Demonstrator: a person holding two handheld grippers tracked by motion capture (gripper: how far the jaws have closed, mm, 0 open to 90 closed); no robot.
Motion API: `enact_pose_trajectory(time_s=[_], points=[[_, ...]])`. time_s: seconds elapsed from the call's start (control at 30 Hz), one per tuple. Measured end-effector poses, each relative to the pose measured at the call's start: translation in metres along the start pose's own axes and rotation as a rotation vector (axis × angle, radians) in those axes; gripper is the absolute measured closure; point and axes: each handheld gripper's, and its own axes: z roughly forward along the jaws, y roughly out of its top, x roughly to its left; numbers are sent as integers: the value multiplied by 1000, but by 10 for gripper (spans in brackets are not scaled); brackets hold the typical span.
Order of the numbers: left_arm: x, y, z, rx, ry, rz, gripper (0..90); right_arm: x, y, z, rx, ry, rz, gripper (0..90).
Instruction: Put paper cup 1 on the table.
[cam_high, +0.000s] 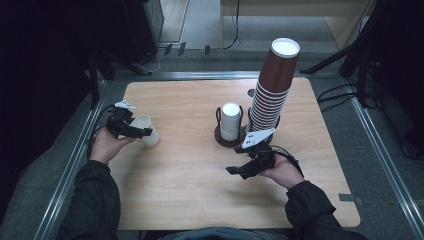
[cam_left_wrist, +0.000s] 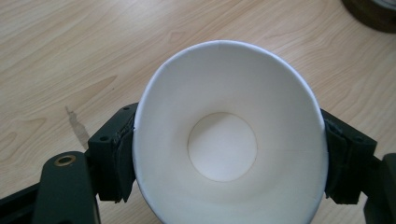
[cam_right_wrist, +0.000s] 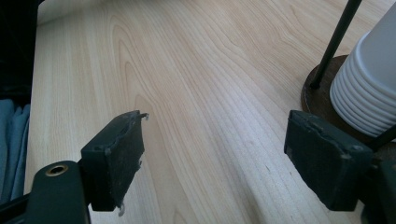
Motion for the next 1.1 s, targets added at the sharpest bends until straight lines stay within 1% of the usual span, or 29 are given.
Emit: enact_pose_trajectory(time_s=[0.03, 0.13, 0.23, 0.3, 0.57, 0.7, 0.77, 0.9, 1.0, 1.07, 1.1], points=[[0, 0, 2, 4, 3, -1, 204, 0, 0, 0, 1, 0, 2, 201], [-3, 1, 7, 5, 15, 19, 202, 0, 0, 0, 3, 2, 1, 201], [-6, 2, 12, 21, 21, 25, 197, 1, 0, 0, 3, 1, 2, 201], [-8, 3, 15, 37, 28, 36, 193, 0, 0, 1, 5, 1, 2, 201], [-11, 4, 18, 38, 39, 50, 175, 0, 0, 0, 5, 1, 3, 201], [-11, 3, 20, 40, 30, 35, 160, 0, 0, 1, 8, 0, 4, 202], [-11, 3, 22, 45, 29, 33, 132, 0, 0, 1, 12, -3, -1, 202], [-11, 3, 21, 35, 7, 27, 124, 0, 0, 0, 8, -1, 3, 202], [-11, 4, 20, 26, 1, 27, 111, 0, -1, 0, 10, -1, 1, 203], [-11, 4, 17, 21, -16, 26, 105, -1, -1, 0, 10, 0, 2, 202], [-11, 4, 16, 24, -22, 24, 101, 0, 0, 0, 10, 4, 10, 199]])
